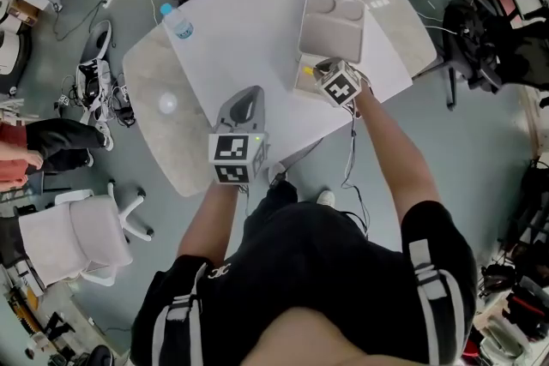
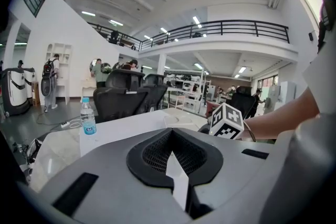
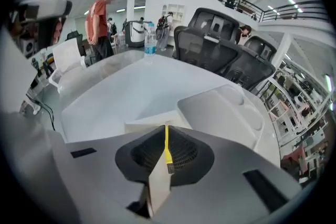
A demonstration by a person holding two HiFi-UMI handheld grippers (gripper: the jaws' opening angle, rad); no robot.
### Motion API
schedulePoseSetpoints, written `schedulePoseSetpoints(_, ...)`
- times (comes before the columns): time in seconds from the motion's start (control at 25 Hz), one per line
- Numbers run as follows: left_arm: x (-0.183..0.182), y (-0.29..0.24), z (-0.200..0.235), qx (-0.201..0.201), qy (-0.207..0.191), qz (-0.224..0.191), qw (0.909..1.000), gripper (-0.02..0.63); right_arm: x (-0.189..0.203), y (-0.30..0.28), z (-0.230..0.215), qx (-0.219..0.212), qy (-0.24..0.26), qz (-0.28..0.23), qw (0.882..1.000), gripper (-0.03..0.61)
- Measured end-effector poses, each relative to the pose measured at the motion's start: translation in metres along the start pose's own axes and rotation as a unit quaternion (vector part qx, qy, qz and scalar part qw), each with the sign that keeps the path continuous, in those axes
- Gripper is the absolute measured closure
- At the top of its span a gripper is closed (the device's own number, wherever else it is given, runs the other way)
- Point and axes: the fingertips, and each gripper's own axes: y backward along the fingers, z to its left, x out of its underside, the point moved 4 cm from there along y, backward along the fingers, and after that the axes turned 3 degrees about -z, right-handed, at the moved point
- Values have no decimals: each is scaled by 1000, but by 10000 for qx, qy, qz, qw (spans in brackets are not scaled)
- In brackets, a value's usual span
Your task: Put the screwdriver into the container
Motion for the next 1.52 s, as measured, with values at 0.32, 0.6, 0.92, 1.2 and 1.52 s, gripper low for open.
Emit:
schedulePoseSetpoints(0.32,-20,11,-36,49,-66,-225,9997,611,-36,105,-13,612,-891,-1557,9819,566)
schedulePoseSetpoints(0.6,-41,19,-68,83,-146,-454,9988,611,-56,218,-7,1270,-1008,-3104,9367,566)
schedulePoseSetpoints(0.92,-61,19,-117,277,-388,-723,9962,611,-28,320,1,2410,-1270,-4042,8732,566)
schedulePoseSetpoints(1.2,-68,18,-152,395,-486,-850,9944,611,24,366,20,3301,-1680,-4284,8242,566)
schedulePoseSetpoints(1.52,-70,21,-174,477,-554,-927,9930,611,49,370,25,3181,-1915,-4257,8252,566)
